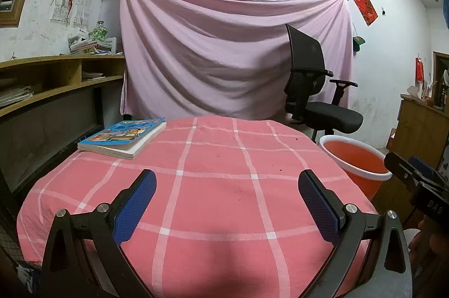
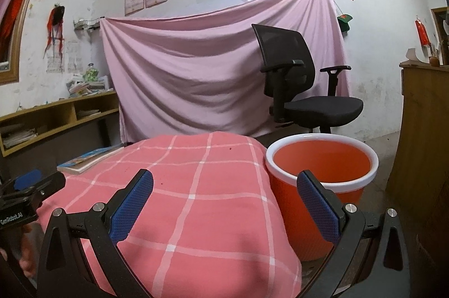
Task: Collect trash
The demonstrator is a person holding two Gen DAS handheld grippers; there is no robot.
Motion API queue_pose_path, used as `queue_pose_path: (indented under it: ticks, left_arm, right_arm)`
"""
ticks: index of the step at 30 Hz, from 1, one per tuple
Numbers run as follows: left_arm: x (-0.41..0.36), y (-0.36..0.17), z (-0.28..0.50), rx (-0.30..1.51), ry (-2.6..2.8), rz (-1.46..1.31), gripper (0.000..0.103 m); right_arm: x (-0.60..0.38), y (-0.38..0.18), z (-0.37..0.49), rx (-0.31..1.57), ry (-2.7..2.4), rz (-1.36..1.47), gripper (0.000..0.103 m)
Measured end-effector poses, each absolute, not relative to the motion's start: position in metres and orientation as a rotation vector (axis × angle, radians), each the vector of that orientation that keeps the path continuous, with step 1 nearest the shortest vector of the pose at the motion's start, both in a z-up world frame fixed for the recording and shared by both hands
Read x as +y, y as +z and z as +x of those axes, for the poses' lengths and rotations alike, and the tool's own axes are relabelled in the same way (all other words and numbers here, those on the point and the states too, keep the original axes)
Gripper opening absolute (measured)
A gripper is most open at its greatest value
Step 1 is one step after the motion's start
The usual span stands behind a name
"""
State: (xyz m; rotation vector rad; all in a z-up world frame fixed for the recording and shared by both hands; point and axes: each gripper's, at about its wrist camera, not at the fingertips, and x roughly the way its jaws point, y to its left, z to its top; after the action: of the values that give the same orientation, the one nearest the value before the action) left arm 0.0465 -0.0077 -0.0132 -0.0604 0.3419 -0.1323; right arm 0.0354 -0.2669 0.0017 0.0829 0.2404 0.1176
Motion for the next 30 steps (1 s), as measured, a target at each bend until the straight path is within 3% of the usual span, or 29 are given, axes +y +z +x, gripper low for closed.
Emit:
queue_pose_path:
  ticks: [30]
  left_arm:
    - [-0.0035,-0.013,0.0454,0.335,-0.126,-0.073,0.099]
  right_arm:
    - [-0.2651,0.0025,0.0339,0.239,0.123,0.072,0.103]
